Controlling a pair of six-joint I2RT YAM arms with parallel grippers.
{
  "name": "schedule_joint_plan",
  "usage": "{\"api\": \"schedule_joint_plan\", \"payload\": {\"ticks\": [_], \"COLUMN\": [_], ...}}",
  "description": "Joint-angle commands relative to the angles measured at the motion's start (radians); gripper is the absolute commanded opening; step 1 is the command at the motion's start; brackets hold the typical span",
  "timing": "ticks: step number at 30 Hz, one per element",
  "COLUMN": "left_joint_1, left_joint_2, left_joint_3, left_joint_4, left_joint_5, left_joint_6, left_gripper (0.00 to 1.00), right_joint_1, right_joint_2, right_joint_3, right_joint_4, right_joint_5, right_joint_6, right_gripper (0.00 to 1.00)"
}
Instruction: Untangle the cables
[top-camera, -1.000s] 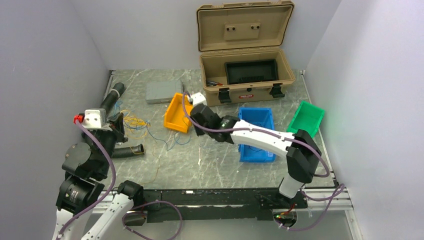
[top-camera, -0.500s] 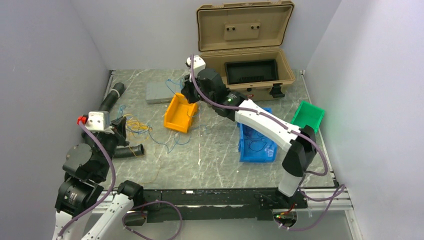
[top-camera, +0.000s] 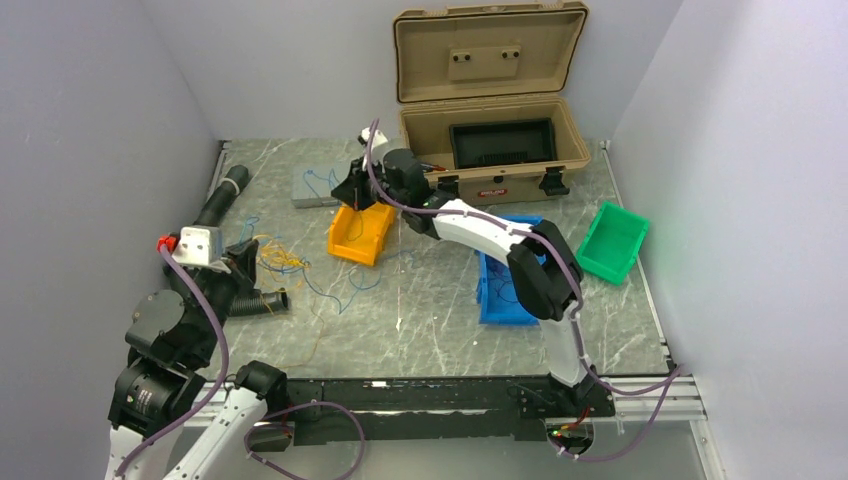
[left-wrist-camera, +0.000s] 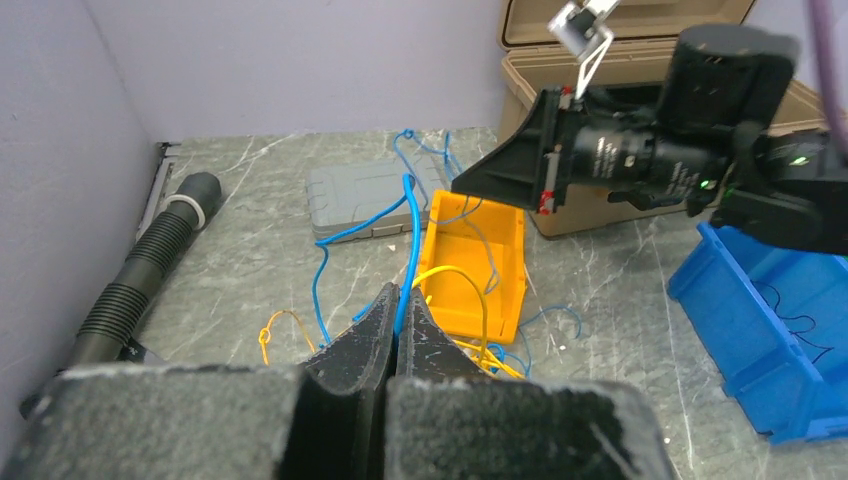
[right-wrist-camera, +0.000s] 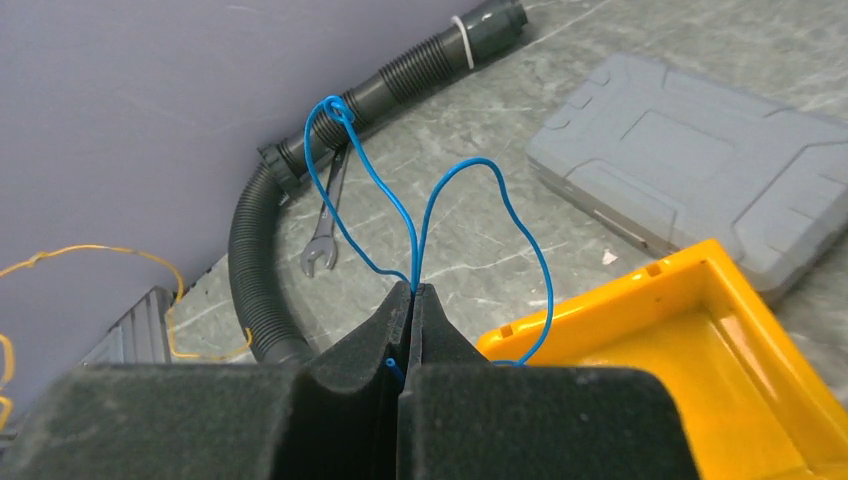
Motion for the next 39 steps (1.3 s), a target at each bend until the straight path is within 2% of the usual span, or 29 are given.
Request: {"api": "schedule_joint_plan", "payload": {"ticks": [1, 5, 10, 15, 19, 20, 21, 23, 25, 29, 33, 37, 39], "left_joint_1": [0.003, 0.003, 0.003, 0.003, 0.003, 0.003, 0.003, 0.004, 0.004, 0.003, 0.003, 0.003, 0.003], "left_joint_2": [-0.014, -0.026, -0.032, -0.024, -0.016, -0.015, -0.016, -0.016, -0.013, -0.005, -0.003, 0.006, 0.014], "left_joint_3": [0.023, 0.020, 0.005, -0.010, -0.006, -0.007, -0.007, -0.009, -0.007, 0.003, 0.009, 0.020, 0.023], "left_joint_4": [-0.016, -0.029, -0.028, -0.009, -0.009, -0.011, -0.010, -0.013, -0.016, -0.013, 0.010, 0.034, 0.050], "left_joint_5": [0.025, 0.028, 0.028, 0.038, 0.042, 0.043, 0.045, 0.047, 0.055, 0.089, 0.149, 0.239, 0.293], "left_joint_6": [-0.014, -0.017, -0.018, -0.020, -0.020, -0.020, -0.019, -0.017, -0.013, -0.002, 0.028, 0.050, 0.052], "left_gripper": [0.00, 0.00, 0.00, 0.00, 0.00, 0.00, 0.00, 0.00, 0.00, 0.00, 0.00, 0.00, 0.00], "right_joint_1": [-0.004, -0.012, -0.030, -0.034, -0.032, -0.031, -0.031, -0.027, -0.026, -0.028, -0.028, -0.028, -0.020], "right_joint_2": [0.062, 0.086, 0.078, 0.048, 0.057, 0.061, 0.064, 0.063, 0.048, 0.006, -0.063, -0.176, -0.227], "right_joint_3": [-0.036, -0.148, -0.257, -0.298, -0.263, -0.253, -0.244, -0.233, -0.234, -0.214, -0.229, -0.346, -0.390], "right_joint_4": [0.241, 0.340, 0.376, 0.312, 0.209, 0.188, 0.164, 0.144, 0.141, 0.112, 0.125, 0.221, 0.236], "right_joint_5": [-0.061, -0.018, 0.047, 0.114, 0.184, 0.195, 0.199, 0.204, 0.203, 0.156, 0.033, -0.200, -0.346], "right_joint_6": [0.068, 0.075, 0.086, 0.050, 0.021, 0.012, 0.003, -0.009, -0.015, -0.027, -0.050, -0.084, -0.108], "right_gripper": [0.00, 0.00, 0.00, 0.00, 0.00, 0.03, 0.11, 0.37, 0.49, 0.53, 0.66, 0.78, 0.79]}}
